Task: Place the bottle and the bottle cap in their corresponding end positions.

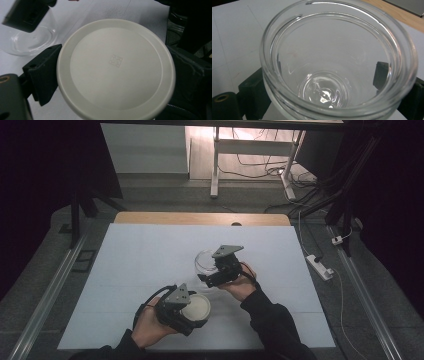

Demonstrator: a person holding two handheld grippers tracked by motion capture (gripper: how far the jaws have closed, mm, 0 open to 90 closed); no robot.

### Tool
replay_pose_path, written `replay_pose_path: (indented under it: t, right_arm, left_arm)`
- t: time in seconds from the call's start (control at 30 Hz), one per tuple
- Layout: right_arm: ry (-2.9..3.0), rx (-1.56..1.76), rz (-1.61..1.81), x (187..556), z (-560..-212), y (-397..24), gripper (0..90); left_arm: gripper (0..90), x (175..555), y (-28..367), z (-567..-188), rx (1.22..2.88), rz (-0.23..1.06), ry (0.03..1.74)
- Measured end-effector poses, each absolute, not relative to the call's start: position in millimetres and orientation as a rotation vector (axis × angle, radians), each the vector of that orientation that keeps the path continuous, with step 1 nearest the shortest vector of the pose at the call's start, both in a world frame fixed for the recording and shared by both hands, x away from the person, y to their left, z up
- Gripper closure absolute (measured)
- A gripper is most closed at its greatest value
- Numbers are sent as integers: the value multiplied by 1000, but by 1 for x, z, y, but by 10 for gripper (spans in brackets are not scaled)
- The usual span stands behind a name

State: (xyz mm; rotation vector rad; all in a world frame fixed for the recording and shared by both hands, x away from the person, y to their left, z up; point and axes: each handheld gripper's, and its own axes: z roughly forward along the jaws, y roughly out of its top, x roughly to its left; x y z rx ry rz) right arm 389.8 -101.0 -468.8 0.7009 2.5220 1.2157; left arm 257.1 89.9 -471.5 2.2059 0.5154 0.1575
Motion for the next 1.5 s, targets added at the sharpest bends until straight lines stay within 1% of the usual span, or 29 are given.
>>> replay_pose_path:
  t: [0.9,1.5]
  right_arm:
    - [2497,754,1160,426,-477,-85,67]
    - [2465,794,1136,449,-485,-79,67]
  left_arm:
    - [77,280,73,-509,2219,160,540]
    - [77,291,64,-532,2298,182,561]
